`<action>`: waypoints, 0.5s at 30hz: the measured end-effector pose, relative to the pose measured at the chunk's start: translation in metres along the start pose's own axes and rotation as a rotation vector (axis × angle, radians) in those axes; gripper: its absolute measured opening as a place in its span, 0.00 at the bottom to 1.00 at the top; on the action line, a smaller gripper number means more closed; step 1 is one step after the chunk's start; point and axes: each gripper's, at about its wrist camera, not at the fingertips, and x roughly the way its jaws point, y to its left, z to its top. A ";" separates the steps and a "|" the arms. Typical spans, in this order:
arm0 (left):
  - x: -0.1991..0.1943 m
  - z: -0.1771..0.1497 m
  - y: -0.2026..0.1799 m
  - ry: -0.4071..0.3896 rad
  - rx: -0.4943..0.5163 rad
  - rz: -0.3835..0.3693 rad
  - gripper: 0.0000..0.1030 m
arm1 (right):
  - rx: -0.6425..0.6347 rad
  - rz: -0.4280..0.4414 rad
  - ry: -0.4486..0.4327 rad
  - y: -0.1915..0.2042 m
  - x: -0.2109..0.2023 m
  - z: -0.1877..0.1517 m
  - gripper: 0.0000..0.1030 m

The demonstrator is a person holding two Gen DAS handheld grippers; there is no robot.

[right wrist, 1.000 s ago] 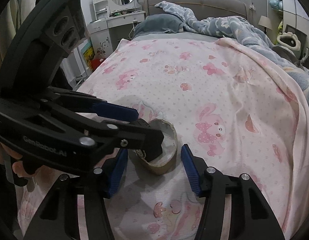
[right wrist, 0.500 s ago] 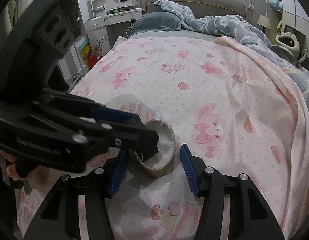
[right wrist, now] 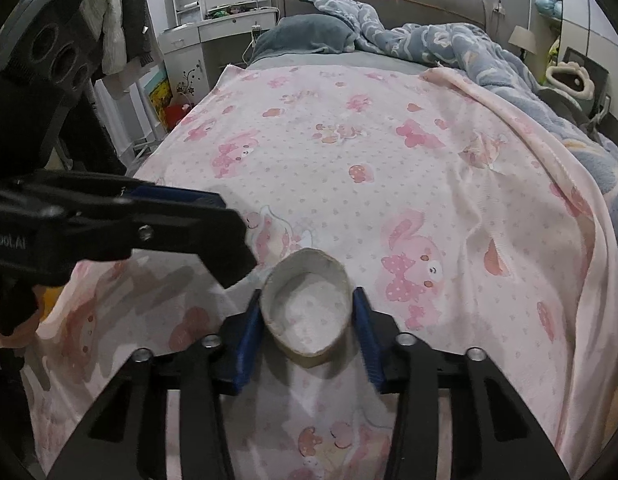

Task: Collect trash
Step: 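Carry the black piece and tan tape ring from the bed over the teal bin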

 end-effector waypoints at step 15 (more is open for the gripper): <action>-0.080 -0.016 0.039 -0.089 -0.021 0.112 0.45 | 0.030 -0.032 -0.017 0.037 -0.006 0.033 0.40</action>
